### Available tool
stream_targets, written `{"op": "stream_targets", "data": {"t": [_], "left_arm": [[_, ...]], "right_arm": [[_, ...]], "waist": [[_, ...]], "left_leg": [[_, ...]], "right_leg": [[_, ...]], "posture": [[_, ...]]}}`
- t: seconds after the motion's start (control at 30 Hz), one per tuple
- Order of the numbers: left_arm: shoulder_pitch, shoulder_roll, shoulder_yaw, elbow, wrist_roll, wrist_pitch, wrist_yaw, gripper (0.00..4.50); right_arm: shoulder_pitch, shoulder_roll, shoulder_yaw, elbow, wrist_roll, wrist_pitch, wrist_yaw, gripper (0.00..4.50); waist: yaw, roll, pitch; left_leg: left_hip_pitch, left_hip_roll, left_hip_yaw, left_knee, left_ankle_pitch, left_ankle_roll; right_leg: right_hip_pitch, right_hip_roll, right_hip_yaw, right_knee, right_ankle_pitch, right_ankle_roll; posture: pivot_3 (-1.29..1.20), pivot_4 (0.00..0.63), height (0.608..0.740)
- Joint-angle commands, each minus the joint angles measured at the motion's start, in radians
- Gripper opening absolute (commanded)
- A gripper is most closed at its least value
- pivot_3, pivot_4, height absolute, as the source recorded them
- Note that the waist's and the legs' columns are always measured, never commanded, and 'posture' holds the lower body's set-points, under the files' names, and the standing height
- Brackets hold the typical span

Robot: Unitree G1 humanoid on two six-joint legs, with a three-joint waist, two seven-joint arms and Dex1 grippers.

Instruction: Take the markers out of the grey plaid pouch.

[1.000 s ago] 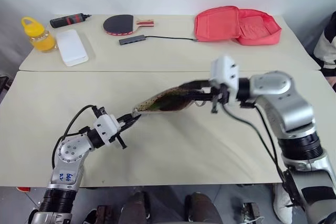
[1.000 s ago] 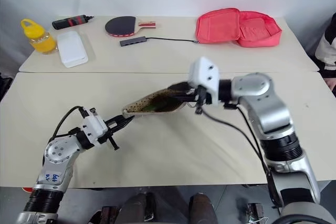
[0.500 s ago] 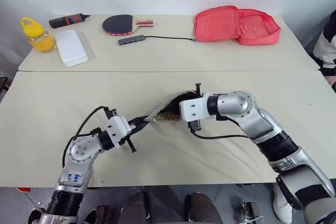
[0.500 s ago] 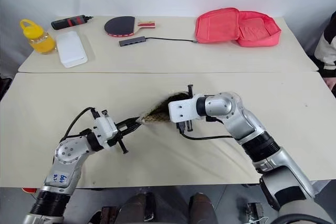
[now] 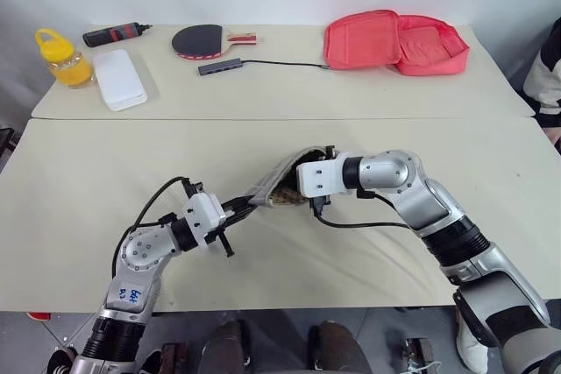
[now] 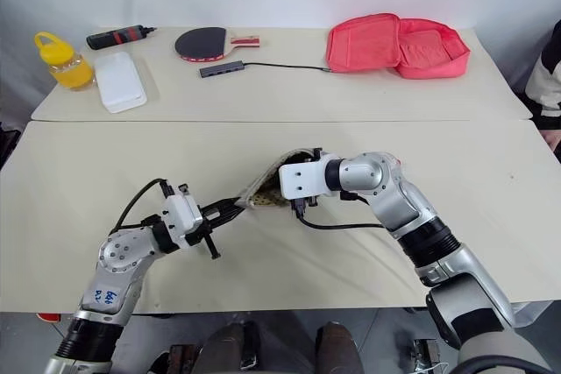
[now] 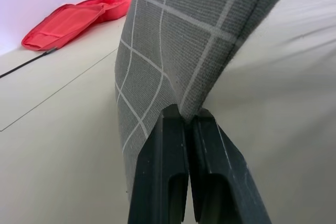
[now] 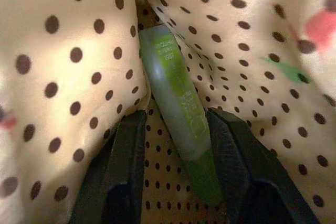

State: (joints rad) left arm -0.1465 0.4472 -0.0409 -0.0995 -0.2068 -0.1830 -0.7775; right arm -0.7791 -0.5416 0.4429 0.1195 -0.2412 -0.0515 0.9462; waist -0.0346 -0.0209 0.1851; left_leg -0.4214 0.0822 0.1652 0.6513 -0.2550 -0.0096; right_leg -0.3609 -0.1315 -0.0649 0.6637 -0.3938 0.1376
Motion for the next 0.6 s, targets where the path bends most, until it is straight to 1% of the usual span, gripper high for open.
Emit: {"op": "stream_targets", "data": {"t": [0.03,0.27,0.43,0.6], "left_arm": [[-0.011,-0.01,-0.019,-0.058,-0.029,-0.003,-0.015,0.0],[-0.015,-0.025,-0.027,-0.108,-0.063,0.031,-0.02,0.0],[-0.015,-0.024,-0.032,-0.125,-0.065,0.044,-0.025,0.0],[-0.014,-0.027,-0.035,-0.132,-0.062,0.043,-0.027,0.0]], "right_arm": [[-0.024,0.011,-0.016,-0.015,-0.023,-0.022,-0.02,1.92],[-0.027,0.043,0.014,0.043,-0.087,-0.056,-0.052,1.92],[-0.03,0.077,0.018,0.078,-0.112,-0.075,-0.077,1.92],[-0.01,0.083,0.031,0.111,-0.139,-0.097,-0.08,1.92]], "waist": [[0.0,0.0,0.0],[-0.001,0.0,0.0],[-0.002,0.0,0.0],[-0.002,0.0,0.0]], "left_leg": [[0.0,0.0,0.0,0.0,0.0,0.0],[0.0,0.0,0.0,0.0,0.0,0.0],[0.0,0.0,0.0,0.0,0.0,0.0],[0.0,0.0,0.0,0.0,0.0,0.0]], "right_leg": [[0.0,0.0,0.0,0.0,0.0,0.0],[0.0,0.0,0.0,0.0,0.0,0.0],[0.0,0.0,0.0,0.0,0.0,0.0],[0.0,0.0,0.0,0.0,0.0,0.0]], "posture": [[0.0,0.15,0.74],[0.0,0.15,0.74],[0.0,0.15,0.74],[0.0,0.15,0.74]]}}
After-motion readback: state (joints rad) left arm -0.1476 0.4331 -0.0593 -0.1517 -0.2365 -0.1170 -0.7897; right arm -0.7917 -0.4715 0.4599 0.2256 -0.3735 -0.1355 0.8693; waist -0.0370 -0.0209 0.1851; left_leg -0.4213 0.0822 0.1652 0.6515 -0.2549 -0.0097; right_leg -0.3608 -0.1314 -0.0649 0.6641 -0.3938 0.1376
